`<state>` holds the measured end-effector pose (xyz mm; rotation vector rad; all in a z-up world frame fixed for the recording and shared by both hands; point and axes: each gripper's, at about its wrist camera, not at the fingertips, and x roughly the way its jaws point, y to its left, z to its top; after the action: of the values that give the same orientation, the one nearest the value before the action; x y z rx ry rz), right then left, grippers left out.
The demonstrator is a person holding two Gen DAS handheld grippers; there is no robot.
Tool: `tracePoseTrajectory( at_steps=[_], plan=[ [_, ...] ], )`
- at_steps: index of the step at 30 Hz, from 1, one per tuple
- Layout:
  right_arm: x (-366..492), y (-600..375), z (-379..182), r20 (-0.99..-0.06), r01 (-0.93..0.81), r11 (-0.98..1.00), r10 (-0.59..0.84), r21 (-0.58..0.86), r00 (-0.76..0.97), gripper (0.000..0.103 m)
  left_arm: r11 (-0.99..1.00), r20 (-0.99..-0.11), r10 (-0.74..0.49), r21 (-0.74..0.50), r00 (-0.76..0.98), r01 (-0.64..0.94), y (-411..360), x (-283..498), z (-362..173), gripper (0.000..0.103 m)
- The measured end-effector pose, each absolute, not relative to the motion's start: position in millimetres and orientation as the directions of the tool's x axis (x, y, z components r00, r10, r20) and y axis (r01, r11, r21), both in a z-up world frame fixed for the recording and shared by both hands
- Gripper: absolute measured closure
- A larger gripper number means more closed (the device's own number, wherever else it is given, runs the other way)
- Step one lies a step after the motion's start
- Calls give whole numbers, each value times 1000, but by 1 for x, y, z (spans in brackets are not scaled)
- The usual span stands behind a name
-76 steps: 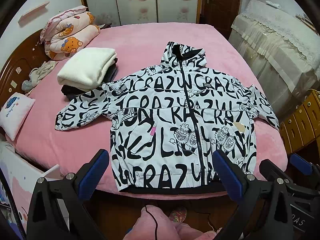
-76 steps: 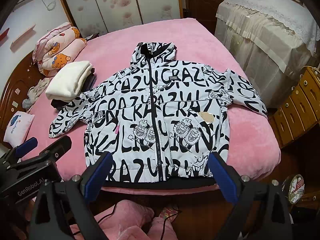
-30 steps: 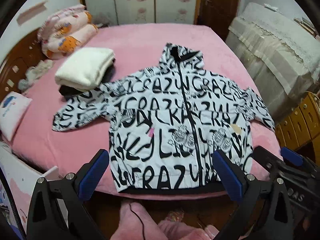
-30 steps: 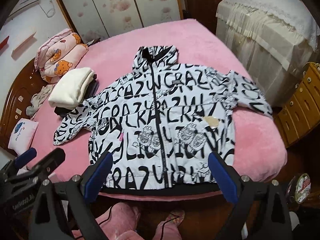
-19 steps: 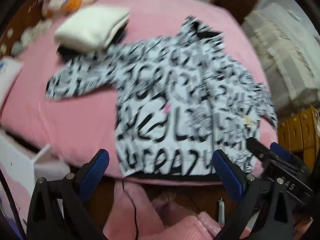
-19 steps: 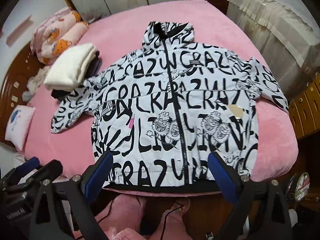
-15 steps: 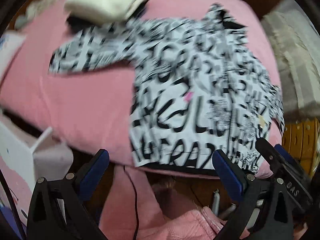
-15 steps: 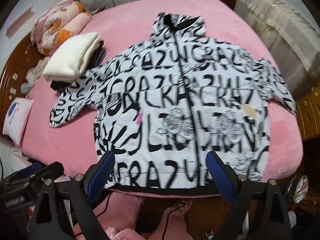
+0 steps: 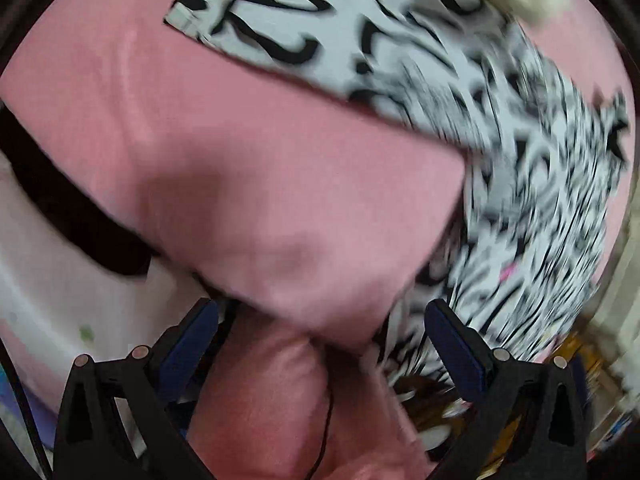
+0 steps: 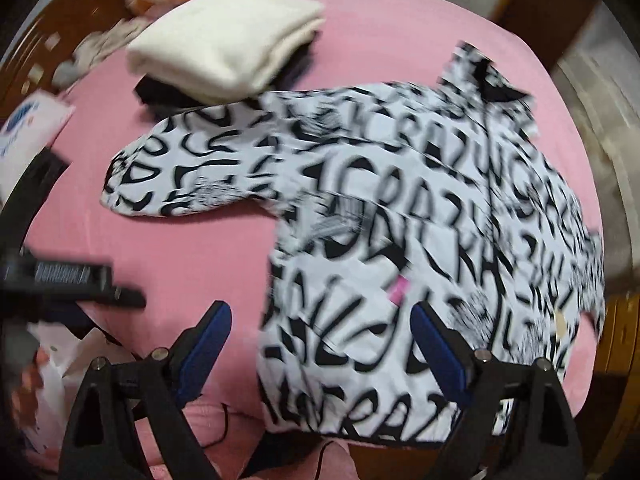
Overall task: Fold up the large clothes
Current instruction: 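Grasp the jacket sleeve cuff with the left gripper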
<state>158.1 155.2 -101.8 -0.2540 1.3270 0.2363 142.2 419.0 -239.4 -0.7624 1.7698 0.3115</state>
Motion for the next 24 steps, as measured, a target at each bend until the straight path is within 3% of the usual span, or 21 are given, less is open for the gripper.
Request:
tracePoseTrajectory(
  at_steps=[7,9,12,19,22,24],
  plan=[
    [161,224,-130,-984,-432,899,6,-73,178,12,624,-954,-299,-216,26,-751,510,171,-291,2],
    [159,235,-140,-989,-455,888,0,-68,148,12,547,-948,-306,-247,84,-800,536,174,-310,17],
    [151,245,-150,-993,-488,870,-11,-69,120,12,428,-940,-306,-276,149,-861,568,174,-336,26],
    [139,243,-170,-997,-474,878,-40,-69,70,12,255,-897,-283,-412,340,-875,596,172,-360,28],
    [139,238,-178,-997,-452,889,-49,-73,64,12,272,-884,-257,-455,391,-848,596,179,-355,60],
    [140,233,-183,-997,-429,901,-47,-71,64,12,278,-868,-237,-491,436,-826,593,182,-350,94]
  ],
)
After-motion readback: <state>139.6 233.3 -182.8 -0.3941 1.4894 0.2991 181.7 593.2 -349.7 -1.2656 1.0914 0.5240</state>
